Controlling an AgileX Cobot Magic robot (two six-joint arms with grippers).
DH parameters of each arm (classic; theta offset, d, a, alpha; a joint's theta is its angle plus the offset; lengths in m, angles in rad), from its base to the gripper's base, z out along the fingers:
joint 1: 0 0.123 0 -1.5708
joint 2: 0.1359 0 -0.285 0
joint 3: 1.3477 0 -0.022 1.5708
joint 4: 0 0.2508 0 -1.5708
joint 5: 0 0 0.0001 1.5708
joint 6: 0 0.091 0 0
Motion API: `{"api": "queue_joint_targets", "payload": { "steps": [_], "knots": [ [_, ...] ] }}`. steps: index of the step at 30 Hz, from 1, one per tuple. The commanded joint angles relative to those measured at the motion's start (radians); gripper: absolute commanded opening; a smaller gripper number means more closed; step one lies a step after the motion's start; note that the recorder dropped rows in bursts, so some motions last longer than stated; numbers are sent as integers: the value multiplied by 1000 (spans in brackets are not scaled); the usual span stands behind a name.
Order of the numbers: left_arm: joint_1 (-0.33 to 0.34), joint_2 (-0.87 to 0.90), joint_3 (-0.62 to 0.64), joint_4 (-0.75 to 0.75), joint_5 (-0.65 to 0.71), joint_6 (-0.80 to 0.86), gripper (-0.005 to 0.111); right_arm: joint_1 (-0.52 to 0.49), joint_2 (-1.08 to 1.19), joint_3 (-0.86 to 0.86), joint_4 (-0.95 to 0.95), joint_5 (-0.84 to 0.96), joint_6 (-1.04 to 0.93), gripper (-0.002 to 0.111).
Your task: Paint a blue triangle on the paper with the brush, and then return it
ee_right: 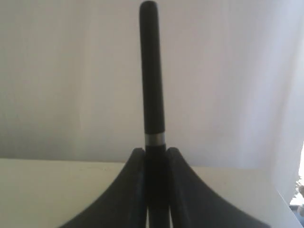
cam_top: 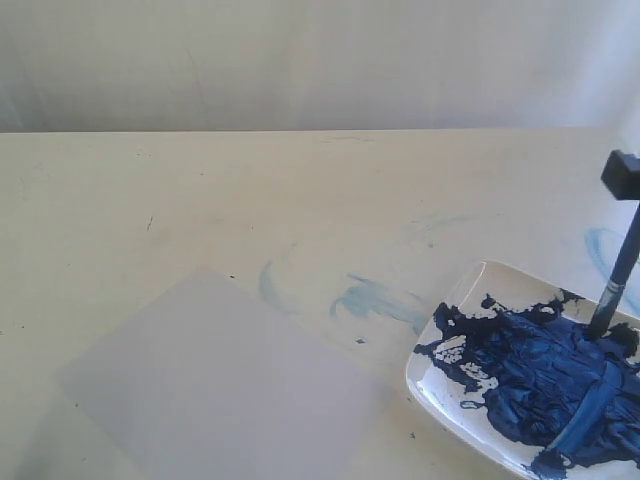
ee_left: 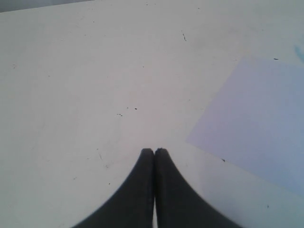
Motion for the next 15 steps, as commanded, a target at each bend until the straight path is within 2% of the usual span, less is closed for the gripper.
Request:
{"api": "queue_joint_targets", "payload": {
  "steps": [1,10,15],
  "knots": [
    [-3,-5,2,-1,2,3,0,1,-70,-9,-4,61,36,0],
    [-3,-5,2,4,-1,15,0,1,-97,-9,-4,175,36,0],
    [-3,-5,2,18,-119,87,0,1,-97,-9,-2,171,36,0]
  ]
}}
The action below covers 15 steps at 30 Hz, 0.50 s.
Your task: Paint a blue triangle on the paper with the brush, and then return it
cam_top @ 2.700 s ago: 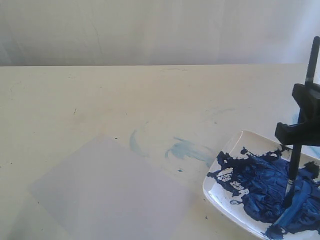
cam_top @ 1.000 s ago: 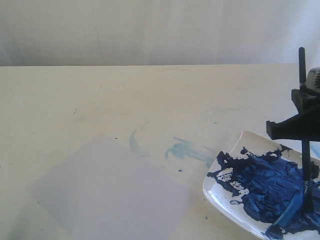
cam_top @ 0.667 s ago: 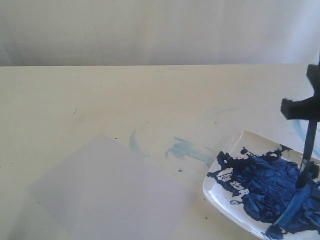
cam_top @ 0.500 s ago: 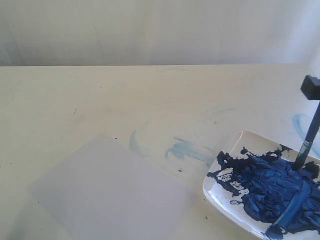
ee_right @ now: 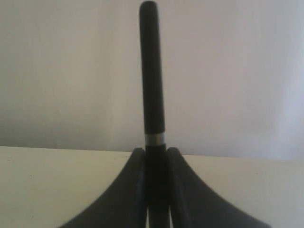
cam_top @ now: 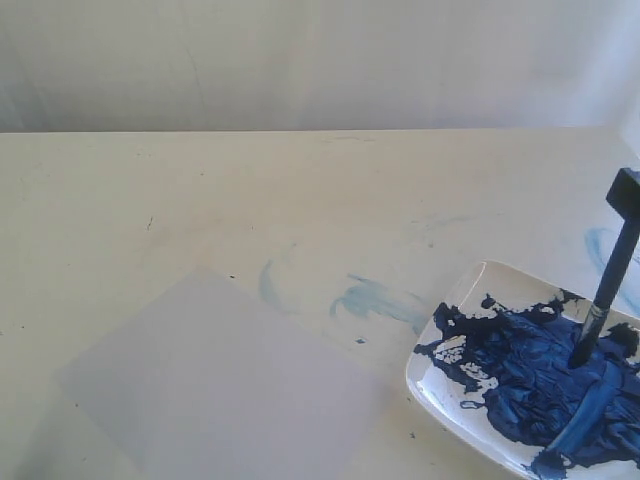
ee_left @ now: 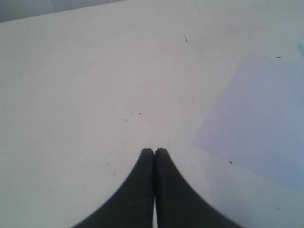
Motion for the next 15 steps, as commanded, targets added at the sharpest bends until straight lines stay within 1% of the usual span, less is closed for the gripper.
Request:
{"api": "queue_joint_targets", "payload": {
  "steps": [1,5,9,12,13,15],
  "knots": [
    [-3,-5,2,2,-117,43,0,1,-6,-2,-2,-3,5,0],
    [-3,-5,2,2,-212,43,0,1,-6,-2,-2,-9,7,0],
    [-3,-5,2,4,-267,43,0,1,-6,-2,-2,-9,67,0],
    [-3,-5,2,4,-312,41,0,1,-6,-2,-4,-9,77,0],
    [-3,-5,2,4,-338,41,0,1,-6,-2,-4,-9,77,0],
    [-3,-5,2,-3,-458,34,0,1,-6,-2,-6,-9,77,0]
  ]
}}
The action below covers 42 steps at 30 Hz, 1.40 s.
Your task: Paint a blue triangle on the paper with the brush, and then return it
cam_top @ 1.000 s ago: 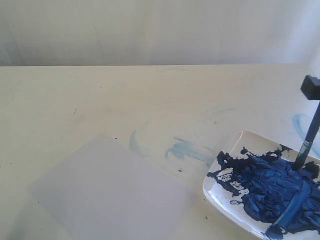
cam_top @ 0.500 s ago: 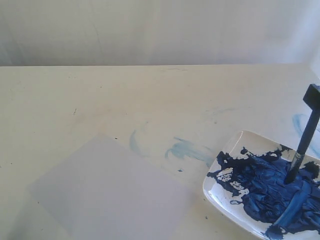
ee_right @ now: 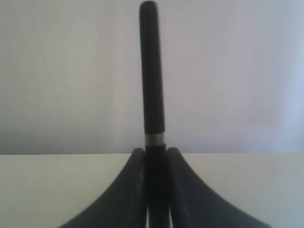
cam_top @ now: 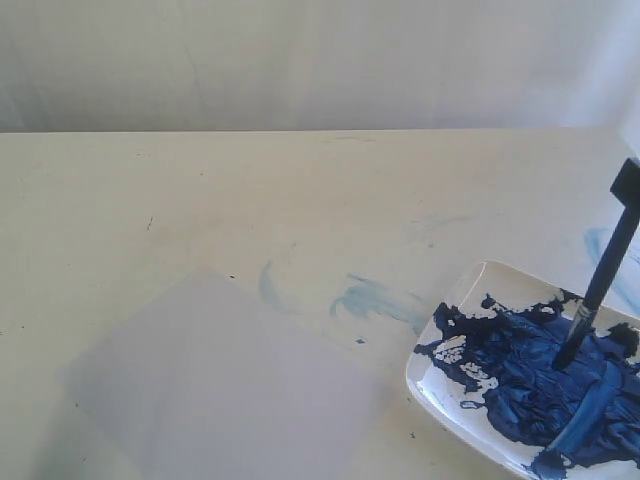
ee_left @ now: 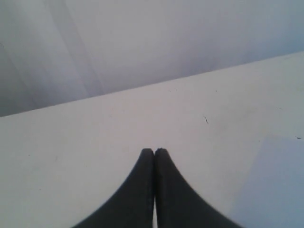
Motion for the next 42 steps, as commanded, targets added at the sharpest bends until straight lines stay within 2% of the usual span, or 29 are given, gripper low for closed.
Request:
{"api": "queue_joint_targets", "payload": {
  "steps": [1,5,6,8,10,11,13,17,19,20,21,22,24,26,28,32,37,42],
  "knots": [
    [-3,-5,2,-4,-231,-26,0,1,-6,-2,-6,-11,12,0],
    [-3,-5,2,-36,-477,-150,0,1,-6,-4,-6,-17,19,0],
    [-1,-5,2,-100,-500,-150,0,1,-6,-4,-6,-23,19,0],
    [-1,27,-38,-286,-444,-107,0,1,-6,-9,-6,-30,19,0],
    [-1,105,-119,-454,-326,72,0,1,-6,-25,-15,-32,19,0],
    [-1,156,-156,-484,-276,147,0,1,-6,-36,-25,-32,19,0],
    [-1,282,-258,-493,-126,261,0,1,-6,-54,-54,-17,19,0],
    [-1,571,-476,-480,188,295,0,1,-6,-82,-55,22,19,0],
    [-1,745,-606,-454,421,346,0,1,-6,-100,-55,54,21,0],
    [-1,816,-661,-458,539,426,0,1,-6,-104,-55,62,21,0],
    [-1,924,-743,-494,743,576,0,1,-6,-111,-55,68,21,0],
    [-1,997,-792,-539,865,655,0,1,-6,-115,-55,74,21,0],
    [3,1165,-880,-687,998,772,0,1,-6,-123,-55,84,21,0],
    [3,1298,-943,-723,1032,810,0,1,-6,-122,-55,82,21,0],
    [14,1426,-996,-678,1055,810,0,1,-6,-122,-55,92,21,0],
    [47,1598,-1036,-674,1086,814,0,1,-6,-122,-48,112,41,0],
    [72,1705,-1041,-674,1090,835,0,1,-2,-122,-50,108,153,0],
    [72,1765,-1041,-670,1068,837,0,1,39,-123,-50,100,162,0]
  ]
}}
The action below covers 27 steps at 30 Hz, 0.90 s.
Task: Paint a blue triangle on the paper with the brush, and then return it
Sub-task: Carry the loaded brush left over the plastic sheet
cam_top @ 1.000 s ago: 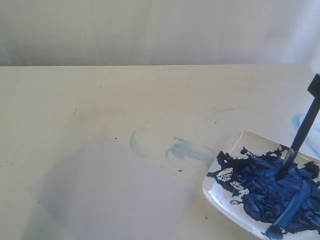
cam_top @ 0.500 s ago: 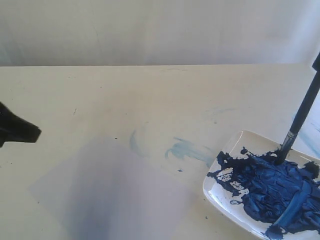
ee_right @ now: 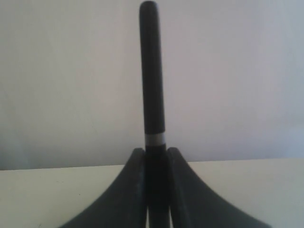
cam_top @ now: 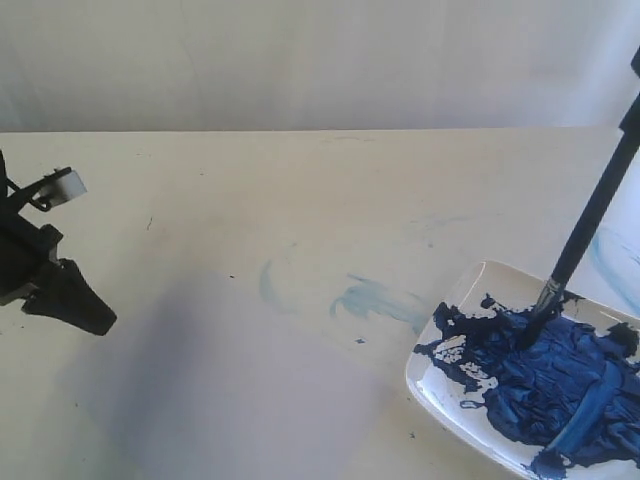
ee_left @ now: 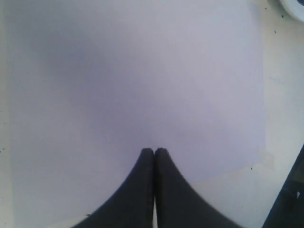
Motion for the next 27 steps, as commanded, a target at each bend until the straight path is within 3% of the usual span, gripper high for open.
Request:
{"api": "queue_joint_targets", "payload": {
  "steps": [1,6,13,15,18,21,24,27],
  "knots": [
    [3,48,-7,-2,8,9,0,1,39,-17,-2,-10,38,0],
    [3,96,-5,20,-8,10,0,11,67,-60,-16,-5,97,0],
    [3,109,46,48,-138,9,0,140,129,-130,-158,-21,184,0],
    [3,109,50,58,-150,9,0,210,171,-136,-256,-106,265,0],
    [3,109,50,71,-156,8,0,310,284,-136,-577,-340,520,0],
    [3,109,50,77,-158,8,0,340,436,-141,-848,-607,608,0],
    [3,109,50,77,-167,8,0,354,572,-166,-891,-738,610,0],
    [3,109,50,77,-185,8,0,382,690,-210,-893,-757,631,0]
  ]
}}
